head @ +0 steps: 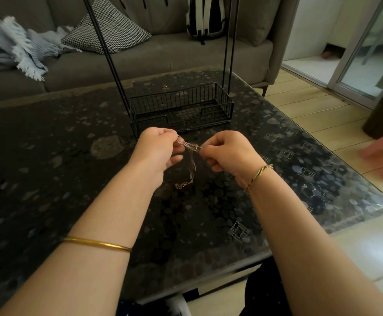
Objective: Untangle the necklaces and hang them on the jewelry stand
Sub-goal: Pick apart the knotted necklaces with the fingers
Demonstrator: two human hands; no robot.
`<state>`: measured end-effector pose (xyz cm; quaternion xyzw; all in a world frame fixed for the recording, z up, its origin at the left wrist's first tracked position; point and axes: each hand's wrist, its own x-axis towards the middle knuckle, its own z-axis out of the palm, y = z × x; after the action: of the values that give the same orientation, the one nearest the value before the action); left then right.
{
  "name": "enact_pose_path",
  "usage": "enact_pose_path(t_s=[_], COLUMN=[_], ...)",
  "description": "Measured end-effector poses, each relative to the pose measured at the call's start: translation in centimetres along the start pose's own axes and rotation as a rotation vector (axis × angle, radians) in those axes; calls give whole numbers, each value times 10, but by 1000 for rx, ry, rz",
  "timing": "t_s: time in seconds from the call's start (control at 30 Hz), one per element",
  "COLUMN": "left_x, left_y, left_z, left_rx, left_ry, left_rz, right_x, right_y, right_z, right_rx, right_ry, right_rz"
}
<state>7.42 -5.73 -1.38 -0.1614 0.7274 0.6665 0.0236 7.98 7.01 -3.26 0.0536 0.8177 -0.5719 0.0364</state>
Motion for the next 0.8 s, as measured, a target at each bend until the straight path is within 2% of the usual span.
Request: enact_pose_path(t_s=[0.17,0.37,0.5,0.6,0.8], left_x=[1,-3,-5,-4,-3], left_y=[4,6,9,8,-2], left_z=[-2,-3,-1,-1,1], left_rx=[-243,-478,-576,-513,3], left_ry=[11,-70,-160,-243,-383], left_rz=[-103,-203,-251,-230,-83], right_x=[1,2,2,2,5], right_y=[-2,-3,-2,-2,-1], right_z=[-5,-7,-7,-10,-8], right_rx=[181,678,870,960,923], right_ry=[13,15,35,55,100], right_rz=[103,264,337,341,247])
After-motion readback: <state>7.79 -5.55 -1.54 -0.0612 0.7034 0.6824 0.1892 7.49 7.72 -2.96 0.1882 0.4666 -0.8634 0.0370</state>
